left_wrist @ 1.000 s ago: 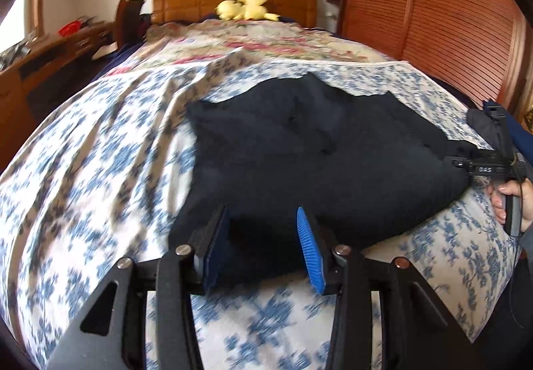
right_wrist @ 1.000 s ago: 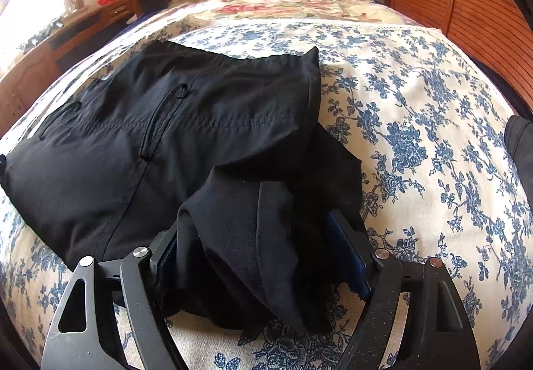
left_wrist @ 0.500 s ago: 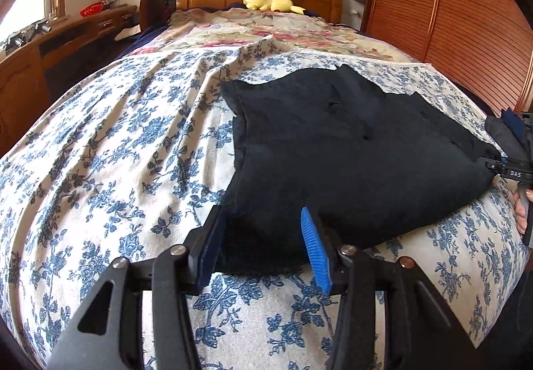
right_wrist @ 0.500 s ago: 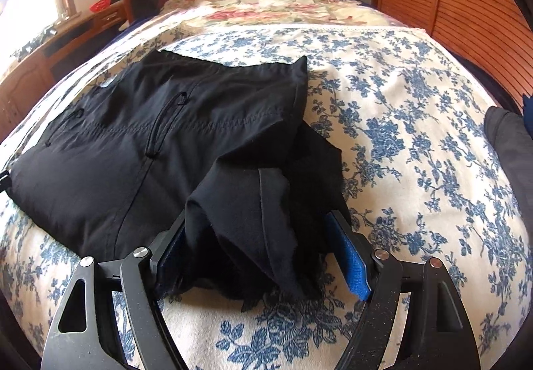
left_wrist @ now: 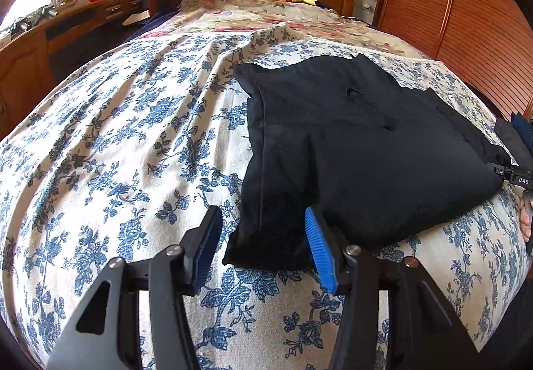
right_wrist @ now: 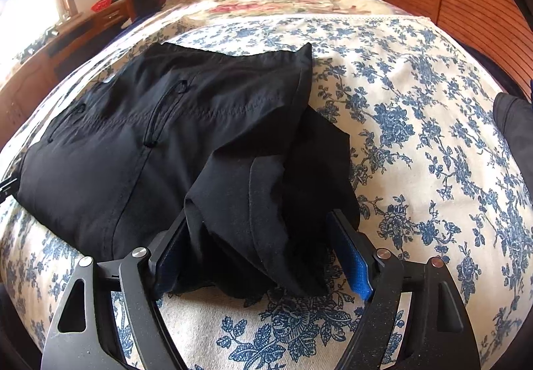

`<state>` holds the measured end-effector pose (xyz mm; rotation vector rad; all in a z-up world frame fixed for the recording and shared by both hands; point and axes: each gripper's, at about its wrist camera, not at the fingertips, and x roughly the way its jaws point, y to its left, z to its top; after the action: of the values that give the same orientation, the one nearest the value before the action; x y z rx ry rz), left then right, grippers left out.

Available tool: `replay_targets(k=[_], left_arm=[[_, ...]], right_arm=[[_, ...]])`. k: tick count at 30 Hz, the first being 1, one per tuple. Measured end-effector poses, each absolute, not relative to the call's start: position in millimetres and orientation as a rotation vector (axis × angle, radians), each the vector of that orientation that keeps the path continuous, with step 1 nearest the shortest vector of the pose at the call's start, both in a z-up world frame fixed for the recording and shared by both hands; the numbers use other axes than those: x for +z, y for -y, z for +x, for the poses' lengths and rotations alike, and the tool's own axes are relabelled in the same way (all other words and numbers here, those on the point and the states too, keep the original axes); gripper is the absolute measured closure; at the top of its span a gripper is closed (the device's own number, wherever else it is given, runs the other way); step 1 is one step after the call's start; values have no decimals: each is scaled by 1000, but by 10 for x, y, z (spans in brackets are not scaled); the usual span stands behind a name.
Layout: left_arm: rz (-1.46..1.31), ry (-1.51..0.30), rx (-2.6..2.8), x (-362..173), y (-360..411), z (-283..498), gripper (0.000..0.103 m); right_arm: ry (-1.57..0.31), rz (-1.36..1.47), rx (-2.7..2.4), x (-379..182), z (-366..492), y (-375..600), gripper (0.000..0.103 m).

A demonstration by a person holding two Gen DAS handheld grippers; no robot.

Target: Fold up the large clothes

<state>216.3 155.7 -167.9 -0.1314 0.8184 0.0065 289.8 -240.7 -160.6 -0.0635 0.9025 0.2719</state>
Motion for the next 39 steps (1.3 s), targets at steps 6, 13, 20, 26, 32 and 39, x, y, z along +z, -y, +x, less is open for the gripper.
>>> replay_targets(k=[6, 13, 20, 26, 32, 39], left_arm=[[-100, -798, 21, -1682, -1525, 2161, 53], [-55, -811, -2, -1669, -1466, 2181, 91], [-10, -795, -62, -1467, -1248, 2009, 99], [18, -775, -140, -1308, -941, 1529, 98], [62, -761, -108, -1334, -752, 1283, 98], [30, -776, -94, -1382, -781, 1315, 97]], right_arm=[[-902, -41, 312, -1613, 2884, 2425, 34], [-852, -44, 419, -1477, 2741, 2390, 75], [-787, -90, 416, -1257, 2546, 2442, 80], [-795, -107, 403, -1161, 2206, 2786, 80], [-798, -198, 335, -1113, 1883, 2928, 59], [-677, -257, 280, -741, 1729, 2945, 42]])
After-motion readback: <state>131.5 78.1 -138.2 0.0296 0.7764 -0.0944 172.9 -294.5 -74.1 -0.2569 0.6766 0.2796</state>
